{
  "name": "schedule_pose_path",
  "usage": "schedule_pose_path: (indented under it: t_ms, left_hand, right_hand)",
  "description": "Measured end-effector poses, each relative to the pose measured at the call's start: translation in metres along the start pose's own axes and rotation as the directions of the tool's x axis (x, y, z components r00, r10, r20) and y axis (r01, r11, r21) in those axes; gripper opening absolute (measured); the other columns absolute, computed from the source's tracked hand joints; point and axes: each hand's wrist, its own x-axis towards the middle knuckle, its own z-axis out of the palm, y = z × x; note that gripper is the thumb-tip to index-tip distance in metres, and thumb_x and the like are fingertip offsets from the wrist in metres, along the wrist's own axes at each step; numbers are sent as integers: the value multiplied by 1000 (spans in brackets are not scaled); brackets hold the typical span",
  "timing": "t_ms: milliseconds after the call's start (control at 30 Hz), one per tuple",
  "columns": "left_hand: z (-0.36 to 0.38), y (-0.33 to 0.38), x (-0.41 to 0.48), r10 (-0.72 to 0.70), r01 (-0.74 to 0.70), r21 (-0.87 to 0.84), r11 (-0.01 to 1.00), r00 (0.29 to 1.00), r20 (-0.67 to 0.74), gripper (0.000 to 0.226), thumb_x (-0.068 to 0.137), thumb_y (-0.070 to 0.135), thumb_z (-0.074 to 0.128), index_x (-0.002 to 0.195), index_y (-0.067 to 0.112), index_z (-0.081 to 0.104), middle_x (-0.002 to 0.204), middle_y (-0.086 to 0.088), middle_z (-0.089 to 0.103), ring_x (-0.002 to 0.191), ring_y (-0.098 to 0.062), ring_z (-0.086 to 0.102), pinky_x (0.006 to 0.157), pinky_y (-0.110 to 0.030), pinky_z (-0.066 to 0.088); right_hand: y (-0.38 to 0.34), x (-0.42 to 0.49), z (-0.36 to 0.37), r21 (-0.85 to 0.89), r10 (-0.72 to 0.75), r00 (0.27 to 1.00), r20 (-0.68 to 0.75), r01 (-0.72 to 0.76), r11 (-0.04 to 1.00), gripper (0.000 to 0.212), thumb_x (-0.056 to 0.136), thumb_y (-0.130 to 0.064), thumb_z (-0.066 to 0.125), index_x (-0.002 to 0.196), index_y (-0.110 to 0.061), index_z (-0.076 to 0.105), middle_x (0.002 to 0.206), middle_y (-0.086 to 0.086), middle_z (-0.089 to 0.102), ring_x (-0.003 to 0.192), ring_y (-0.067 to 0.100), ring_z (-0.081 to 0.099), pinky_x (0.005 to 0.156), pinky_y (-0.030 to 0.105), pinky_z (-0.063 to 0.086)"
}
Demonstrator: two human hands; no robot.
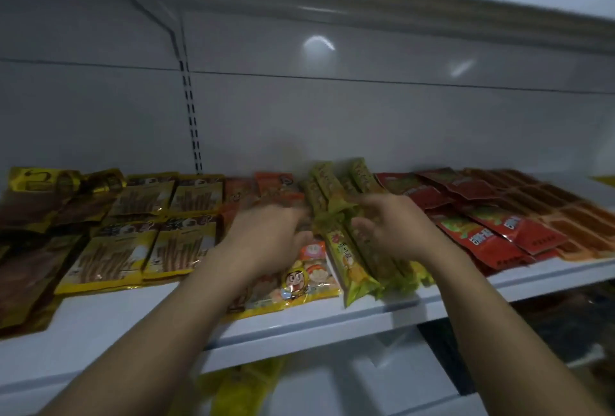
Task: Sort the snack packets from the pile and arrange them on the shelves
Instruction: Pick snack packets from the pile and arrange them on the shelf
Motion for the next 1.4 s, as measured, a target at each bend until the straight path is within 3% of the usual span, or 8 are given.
schedule_pose_path:
  t_ms: [267, 333, 433, 600, 933, 1067, 1267, 1400]
  left_hand:
    - [21, 15, 118, -129, 146, -133, 980, 984, 126, 35, 99, 42, 46, 129, 24, 51, 126, 0, 61, 101, -20, 60, 76, -25, 44]
    - [53, -4, 161, -201, 216, -137, 967, 973, 110, 53, 92, 63, 49, 135, 31, 47, 138, 4, 55, 108, -14, 56, 78, -20, 41]
    - [30, 26, 170, -227, 246, -205, 947, 967, 114, 52, 98, 40, 53, 144, 17, 44, 145, -8, 49, 127, -25, 51, 96, -31, 42]
    - [25, 57, 185, -319, 338, -254, 906, 941, 114, 51, 93, 40, 60, 132, 9, 52, 134, -12, 56, 118, -28, 56, 78, -27, 39]
    - [22, 69, 181, -394, 397, -347, 850, 915, 83, 61, 93, 42, 63, 142, 10, 46, 145, -14, 47, 129, -32, 48, 98, -36, 43]
    - [20, 66, 175, -355, 373, -291, 881, 928, 115, 49, 104, 33, 44, 146, 10, 41, 148, -14, 45, 133, -32, 46, 103, -36, 40]
    - [25, 52, 169, -392, 410, -318, 855, 912, 123, 58, 102, 47, 40, 152, 20, 33, 156, -8, 36, 140, -29, 38, 110, -38, 34]
    - [29, 54, 169, -409, 455, -322, 830, 890, 202, 63, 102, 53, 36, 155, 20, 26, 160, -9, 28, 145, -31, 29, 115, -40, 27]
  right_hand:
    - [96, 82, -26, 162, 94, 990, 110, -111, 981, 36, 95, -42, 58, 128, -26, 59, 127, -3, 58, 119, 17, 53, 89, 27, 36]
    - [108, 106, -25, 120, 81, 982, 169, -102, 988, 54, 96, -43, 56, 144, -21, 46, 148, 2, 46, 135, 21, 43, 99, 28, 34]
    - [111, 128, -14, 58, 77, 966, 245, -94, 994, 63, 96, -47, 54, 148, -14, 41, 153, 9, 40, 138, 26, 39, 108, 33, 33]
    - [110, 139, -9, 93, 64, 969, 239, -88, 992, 58, 88, -41, 68, 129, -2, 59, 134, 16, 56, 121, 28, 53, 93, 33, 45]
    - [104, 150, -3, 311, -35, 973, 227, -38, 950, 55, 81, -34, 79, 124, -3, 63, 122, 14, 65, 94, 25, 66, 64, 22, 48]
    - [103, 151, 6, 162, -86, 960, 268, 43, 986, 60, 87, -50, 67, 127, -6, 62, 131, 14, 59, 117, 30, 58, 93, 34, 46]
    - [121, 147, -13, 133, -90, 979, 184, 66, 989, 50, 100, -43, 47, 138, -11, 54, 145, 10, 49, 132, 29, 46, 103, 34, 37]
    - [129, 144, -13, -2, -42, 940, 338, 45, 999, 59, 97, -52, 47, 134, -7, 57, 136, 15, 57, 120, 29, 55, 94, 33, 43]
